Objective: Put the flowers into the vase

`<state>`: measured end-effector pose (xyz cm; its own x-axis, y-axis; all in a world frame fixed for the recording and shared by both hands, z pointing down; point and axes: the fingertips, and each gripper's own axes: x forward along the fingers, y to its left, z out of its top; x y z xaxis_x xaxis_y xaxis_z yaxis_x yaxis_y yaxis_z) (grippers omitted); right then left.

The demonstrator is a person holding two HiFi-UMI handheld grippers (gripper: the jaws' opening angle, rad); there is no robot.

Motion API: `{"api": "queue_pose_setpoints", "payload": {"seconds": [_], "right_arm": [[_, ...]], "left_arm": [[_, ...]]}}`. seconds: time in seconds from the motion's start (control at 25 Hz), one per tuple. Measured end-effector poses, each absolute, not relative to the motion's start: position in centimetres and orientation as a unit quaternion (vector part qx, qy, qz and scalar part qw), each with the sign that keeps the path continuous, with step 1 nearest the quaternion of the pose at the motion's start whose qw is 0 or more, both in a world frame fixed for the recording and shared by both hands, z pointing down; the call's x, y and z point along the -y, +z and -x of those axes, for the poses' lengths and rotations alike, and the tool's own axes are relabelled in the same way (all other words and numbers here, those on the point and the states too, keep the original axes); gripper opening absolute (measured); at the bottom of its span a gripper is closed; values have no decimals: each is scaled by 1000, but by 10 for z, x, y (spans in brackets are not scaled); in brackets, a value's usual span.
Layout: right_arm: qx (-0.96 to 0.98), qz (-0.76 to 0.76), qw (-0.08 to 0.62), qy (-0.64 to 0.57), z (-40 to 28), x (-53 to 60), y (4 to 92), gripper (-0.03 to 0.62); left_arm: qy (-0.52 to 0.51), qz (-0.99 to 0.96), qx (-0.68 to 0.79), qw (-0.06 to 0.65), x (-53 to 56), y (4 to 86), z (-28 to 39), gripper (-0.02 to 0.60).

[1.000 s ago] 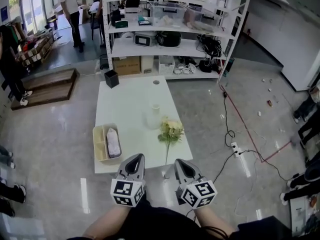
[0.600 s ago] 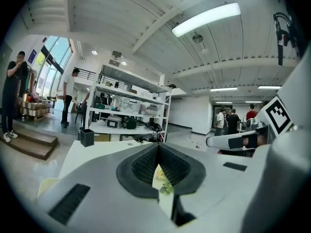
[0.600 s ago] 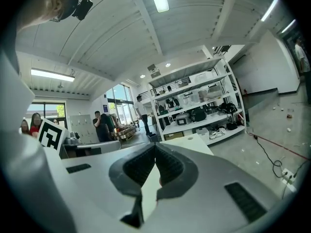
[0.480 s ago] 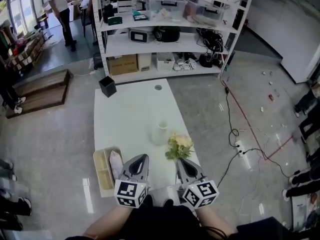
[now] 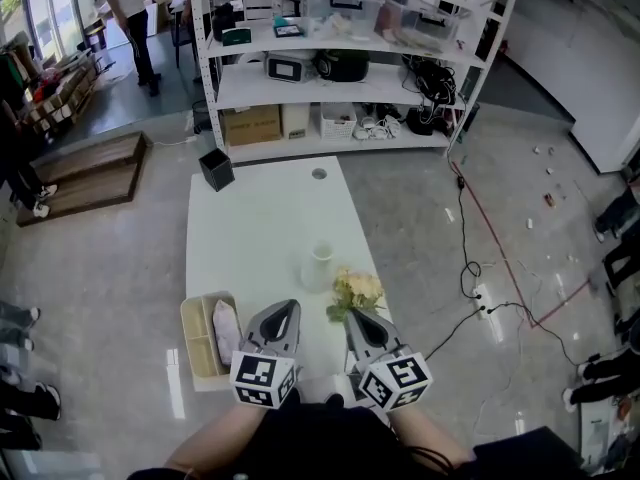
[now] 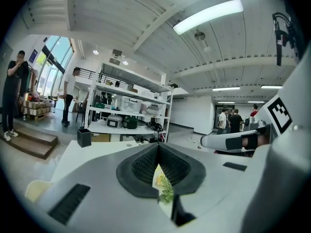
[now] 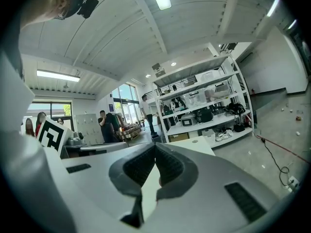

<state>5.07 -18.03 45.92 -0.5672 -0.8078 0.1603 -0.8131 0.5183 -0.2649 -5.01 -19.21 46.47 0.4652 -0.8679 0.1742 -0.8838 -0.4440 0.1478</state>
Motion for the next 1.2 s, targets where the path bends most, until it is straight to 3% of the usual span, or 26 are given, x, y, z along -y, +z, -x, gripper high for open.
{"api": "queue_pose_setpoints", "payload": {"seconds": [0.36, 0.6, 0.76, 0.8, 0.92, 1.2], "right_arm": [[852, -497, 61, 154, -68, 194, 477, 3], [815, -492, 210, 223, -74, 212, 550, 6], [771, -458, 312, 313, -84, 209, 622, 47], [756, -446, 328, 349, -87, 206, 642, 90], [700, -422, 347, 459, -100, 200, 693, 163], [609, -389, 343, 600, -111, 207, 746, 169]], "left_arm": [[44, -851, 509, 124, 196, 476, 41, 5], [45, -852, 505, 133, 203, 485, 44, 5], [47, -852, 504, 137, 205, 486, 45, 5], [47, -852, 503, 138, 204, 487, 45, 5], [48, -853, 500, 141, 204, 490, 45, 5], [51, -854, 496, 149, 203, 497, 50, 5]]}}
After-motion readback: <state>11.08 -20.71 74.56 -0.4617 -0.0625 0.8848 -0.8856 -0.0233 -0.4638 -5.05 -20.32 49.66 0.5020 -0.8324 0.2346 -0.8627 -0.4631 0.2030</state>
